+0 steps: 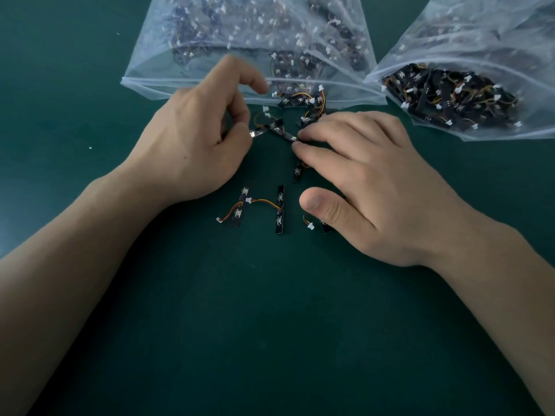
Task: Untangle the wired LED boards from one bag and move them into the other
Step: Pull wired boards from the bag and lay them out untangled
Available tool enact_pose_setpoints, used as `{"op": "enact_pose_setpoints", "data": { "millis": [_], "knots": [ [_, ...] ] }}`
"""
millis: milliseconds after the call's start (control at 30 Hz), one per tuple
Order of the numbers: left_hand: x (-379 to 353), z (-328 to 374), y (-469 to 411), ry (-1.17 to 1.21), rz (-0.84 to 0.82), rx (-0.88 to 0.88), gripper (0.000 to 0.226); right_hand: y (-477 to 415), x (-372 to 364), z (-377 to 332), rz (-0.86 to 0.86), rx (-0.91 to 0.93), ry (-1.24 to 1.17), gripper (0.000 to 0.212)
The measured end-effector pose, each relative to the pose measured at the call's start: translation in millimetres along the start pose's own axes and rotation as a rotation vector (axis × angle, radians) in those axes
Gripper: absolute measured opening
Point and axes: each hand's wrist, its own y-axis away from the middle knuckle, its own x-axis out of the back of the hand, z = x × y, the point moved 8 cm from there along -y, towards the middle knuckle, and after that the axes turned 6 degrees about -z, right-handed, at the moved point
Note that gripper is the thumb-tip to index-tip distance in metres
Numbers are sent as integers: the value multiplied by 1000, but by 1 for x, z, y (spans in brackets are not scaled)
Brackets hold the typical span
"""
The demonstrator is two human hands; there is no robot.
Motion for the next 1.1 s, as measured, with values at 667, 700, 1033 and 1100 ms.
{"op": "enact_pose_setpoints", "data": {
  "millis": [667, 700, 1033, 1100],
  "knots": [
    [-4, 2, 0, -67, -34, -20, 22, -1, 1, 3, 47, -52, -106, 74],
    [-4, 2, 0, -70, -34, -22, 22, -1, 0, 3, 48, -57, -116, 74],
    [-4, 0, 0, -83, -9, -41, 13, -2, -1, 4, 42, -71, -122, 75],
    [-4, 1, -1, -89, -7, -61, 14, -1, 0, 5, 59, -73, -118, 73]
  ]
}}
